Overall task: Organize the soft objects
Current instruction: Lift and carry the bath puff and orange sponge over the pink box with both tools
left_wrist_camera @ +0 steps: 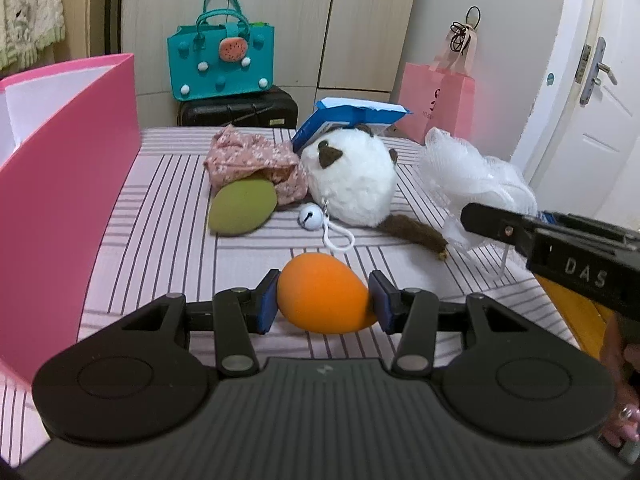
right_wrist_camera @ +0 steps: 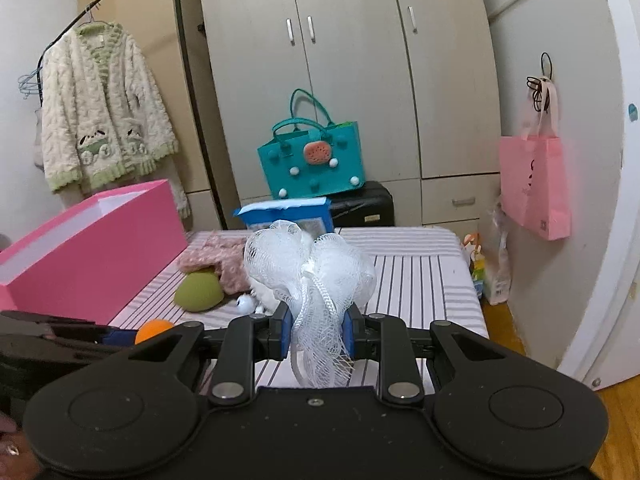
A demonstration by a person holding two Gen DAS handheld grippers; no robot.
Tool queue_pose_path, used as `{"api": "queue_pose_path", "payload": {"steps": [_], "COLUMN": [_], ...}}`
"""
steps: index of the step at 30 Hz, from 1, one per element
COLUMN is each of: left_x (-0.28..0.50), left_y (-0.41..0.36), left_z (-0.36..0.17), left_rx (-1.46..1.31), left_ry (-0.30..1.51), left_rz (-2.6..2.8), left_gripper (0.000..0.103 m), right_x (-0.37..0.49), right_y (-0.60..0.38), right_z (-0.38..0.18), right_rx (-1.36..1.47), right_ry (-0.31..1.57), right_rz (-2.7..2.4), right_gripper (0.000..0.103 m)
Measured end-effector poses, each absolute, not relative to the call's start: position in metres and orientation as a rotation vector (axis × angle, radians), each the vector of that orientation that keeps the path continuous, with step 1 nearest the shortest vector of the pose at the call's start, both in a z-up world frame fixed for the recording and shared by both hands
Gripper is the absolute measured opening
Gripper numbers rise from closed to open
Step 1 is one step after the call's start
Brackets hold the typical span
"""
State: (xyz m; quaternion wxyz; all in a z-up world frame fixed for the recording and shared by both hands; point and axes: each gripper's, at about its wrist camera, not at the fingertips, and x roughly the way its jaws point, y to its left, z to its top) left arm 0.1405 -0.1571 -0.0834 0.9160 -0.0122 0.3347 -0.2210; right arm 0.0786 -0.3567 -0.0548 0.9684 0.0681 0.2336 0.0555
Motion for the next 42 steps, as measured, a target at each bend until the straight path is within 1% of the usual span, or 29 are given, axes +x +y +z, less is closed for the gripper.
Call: {"api": "queue_pose_path", "payload": {"steps": [6,14,23,29,38,42], "left_x": [0.127,0.107,0.104,0.089,0.071,0.063], "left_y": [-0.148,-0.128,-0.084,-0.068,-0.035,-0.018], "left_z": [-0.077,-0.065,-0.043,-0.029,-0.005,0.012], "left_rx": [-0.005,0.046,0.116,0.219,0.218,0.237], "left_ry": [0.737,0.748,0.753,0.722,0.826,0.843], "left_rz": [-0.467,-0.505,-0.547,-0.534,-0.614,-0.61], "left_gripper": [0.046,0.046,0.046,0.046,0.046,0.046], "right_x": [0.064,0.047,0.028,0.017,0.007,0.007], "right_y": [-0.344,-0.326,-0.301,-0.282,-0.246,-0.234], "right_z": [-0.054,-0.05,-0.039,-0.022,0.005,0.02], "right_rx": [0.131,0.111,0.104,0.078,0.057,0.062], "right_ry": [0.511,0.614,0.713,0.737,0.818,0.839], "right_rz": [0.15,0.242,0.372,0.451,0.595,0.649], "right_gripper": [0.028,0.029,0.029,0.029,0.029,0.029]}}
